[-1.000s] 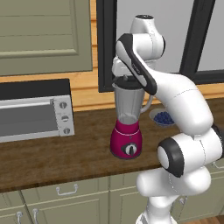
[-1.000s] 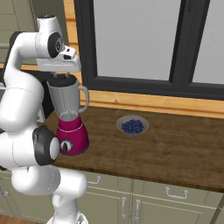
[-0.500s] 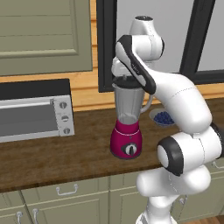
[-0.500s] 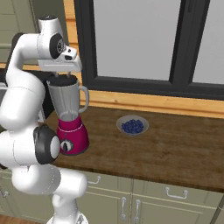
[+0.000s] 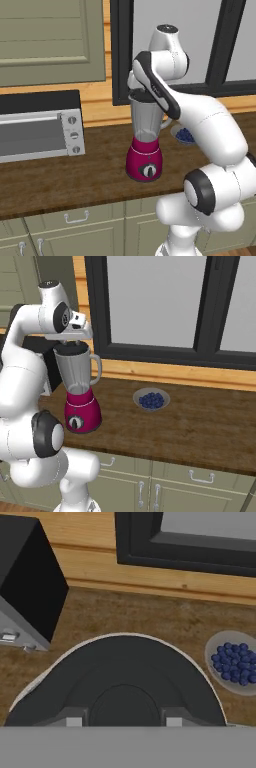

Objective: Close the lid blender by securely placing the lid on top.

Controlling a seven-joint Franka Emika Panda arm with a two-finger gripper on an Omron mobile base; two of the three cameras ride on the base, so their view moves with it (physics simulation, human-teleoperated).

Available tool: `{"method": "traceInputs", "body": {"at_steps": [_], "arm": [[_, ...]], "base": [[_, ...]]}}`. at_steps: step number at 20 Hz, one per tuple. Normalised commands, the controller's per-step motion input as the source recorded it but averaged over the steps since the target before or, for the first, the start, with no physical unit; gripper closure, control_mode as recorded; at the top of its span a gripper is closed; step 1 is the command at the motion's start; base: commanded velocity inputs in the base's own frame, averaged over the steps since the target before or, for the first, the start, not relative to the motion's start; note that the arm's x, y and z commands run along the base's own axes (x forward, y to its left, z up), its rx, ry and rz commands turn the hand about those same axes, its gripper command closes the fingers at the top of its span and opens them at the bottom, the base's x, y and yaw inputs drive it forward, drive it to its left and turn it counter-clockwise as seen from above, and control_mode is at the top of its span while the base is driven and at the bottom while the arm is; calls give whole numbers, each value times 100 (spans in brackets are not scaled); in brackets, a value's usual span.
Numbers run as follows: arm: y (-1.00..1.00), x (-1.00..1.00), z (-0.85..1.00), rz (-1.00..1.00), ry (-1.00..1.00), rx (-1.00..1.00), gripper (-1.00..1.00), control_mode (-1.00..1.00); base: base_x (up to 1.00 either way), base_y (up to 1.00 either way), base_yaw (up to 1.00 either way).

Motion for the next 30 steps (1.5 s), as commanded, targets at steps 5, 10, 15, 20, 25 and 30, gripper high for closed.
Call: {"method": "traceInputs", "body": {"at_steps": [5, 10, 15, 20, 25, 30], "arm": [[0, 0, -36, 0, -11, 0, 100, -100], [0, 0, -59, 0, -3, 0, 100, -100], [0, -21, -60, 0, -1, -5, 100, -100], [0, -51, -41, 0, 0, -7, -100, -100], [0, -74, -19, 0, 2, -5, -100, -100], [-2, -87, -7, 0, 7, -4, -100, -100]], "base": [[0, 0, 0], [0, 0, 0], [0, 0, 0], [0, 0, 0], [0, 0, 0], [0, 0, 0]]}}
